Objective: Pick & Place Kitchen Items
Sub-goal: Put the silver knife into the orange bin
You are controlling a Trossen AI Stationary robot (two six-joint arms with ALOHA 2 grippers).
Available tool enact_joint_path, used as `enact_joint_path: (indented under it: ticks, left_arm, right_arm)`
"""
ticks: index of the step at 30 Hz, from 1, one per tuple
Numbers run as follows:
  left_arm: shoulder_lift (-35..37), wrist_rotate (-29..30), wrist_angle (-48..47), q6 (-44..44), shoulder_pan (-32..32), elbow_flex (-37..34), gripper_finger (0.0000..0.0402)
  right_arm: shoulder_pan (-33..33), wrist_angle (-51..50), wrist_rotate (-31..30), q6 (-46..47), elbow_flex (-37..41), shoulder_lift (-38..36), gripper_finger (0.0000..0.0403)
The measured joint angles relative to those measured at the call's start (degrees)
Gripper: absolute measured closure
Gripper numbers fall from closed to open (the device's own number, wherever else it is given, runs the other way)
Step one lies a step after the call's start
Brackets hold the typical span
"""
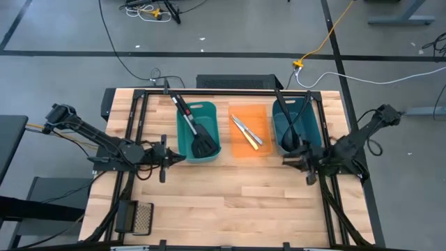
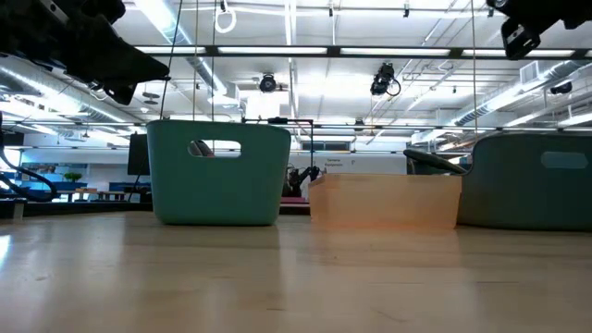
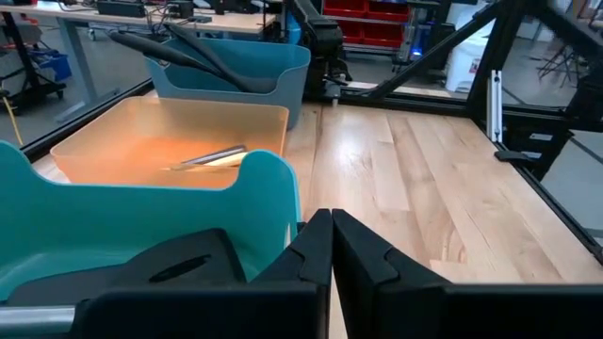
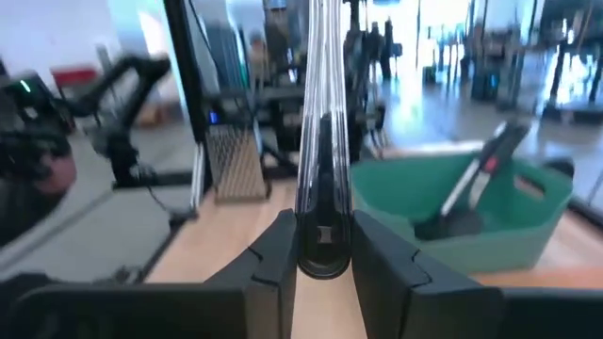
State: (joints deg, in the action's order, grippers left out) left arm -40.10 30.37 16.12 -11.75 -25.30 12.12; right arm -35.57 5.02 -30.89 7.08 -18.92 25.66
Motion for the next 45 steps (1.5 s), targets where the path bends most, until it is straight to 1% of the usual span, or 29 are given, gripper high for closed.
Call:
enact_joint_path:
  ticks: [2, 4, 7, 10, 13, 17, 21, 24, 26, 28, 32, 34, 40, 45]
  left_arm:
    - [0.0, 0.0, 0.0, 0.0, 0.0, 0.0, 0.0391]
    - [0.0, 0.0, 0.0, 0.0, 0.0, 0.0, 0.0391]
    - [0.0, 0.0, 0.0, -0.1, 0.0, 0.0, 0.0391]
    - [0.0, 0.0, 0.0, -0.1, 0.0, 0.0, 0.0390]
    - [0.0, 0.0, 0.0, -0.1, 0.0, 0.0, 0.0390]
    - [0.0, 0.0, 0.0, -0.1, 0.0, 0.0, 0.0390]
    - [0.0, 0.0, 0.0, 0.0, 0.0, 0.0, 0.0390]
    - [0.0, 0.0, 0.0, 0.1, 0.0, 0.0, 0.0390]
    - [0.0, 0.0, 0.0, 0.2, 0.0, 0.0, 0.0390]
    - [0.0, 0.0, 0.0, 0.2, 0.0, 0.0, 0.0390]
    - [0.0, 0.0, 0.1, 0.4, 0.0, 0.0, 0.0390]
    - [0.0, 0.0, 0.2, 0.4, 0.0, 0.0, 0.0390]
    - [0.0, 0.1, 0.3, 0.5, 0.1, 0.0, 0.0390]
    - [0.0, 1.0, 0.4, 1.1, 0.1, 0.0, 0.0390]
  right_arm:
    - [0.0, 0.4, -0.4, -2.1, 1.8, -5.4, 0.0317]
    - [0.0, 1.0, -3.0, -4.3, 3.2, -10.1, 0.0317]
    - [0.0, 0.3, -4.4, -7.3, 5.3, -16.3, 0.0317]
    - [0.0, -1.7, -5.9, -8.4, 6.9, -21.4, 0.0317]
    - [0.0, -4.8, -8.1, -7.0, 8.8, -25.0, 0.0317]
    - [0.0, -6.6, -9.1, -5.4, 10.0, -25.6, 0.0317]
    - [0.0, -6.1, -9.7, -4.7, 10.1, -25.7, 0.0317]
    - [0.0, -4.9, -13.7, -5.4, 9.5, -25.5, 0.0317]
    - [0.0, -5.7, -17.8, -5.4, 8.0, -24.5, 0.0317]
    - [0.0, -8.5, -20.7, -5.2, 5.8, -23.1, 0.0317]
    - [0.1, -13.1, -27.9, -4.7, -1.8, -18.6, 0.0317]
    - [0.7, -17.6, -29.7, -4.3, -6.5, -15.9, 0.0317]
    - [3.4, -34.1, -29.5, 1.8, -22.3, -5.3, 0.0317]
    - [8.1, -43.0, -25.4, 5.7, -33.3, 5.2, 0.0317]
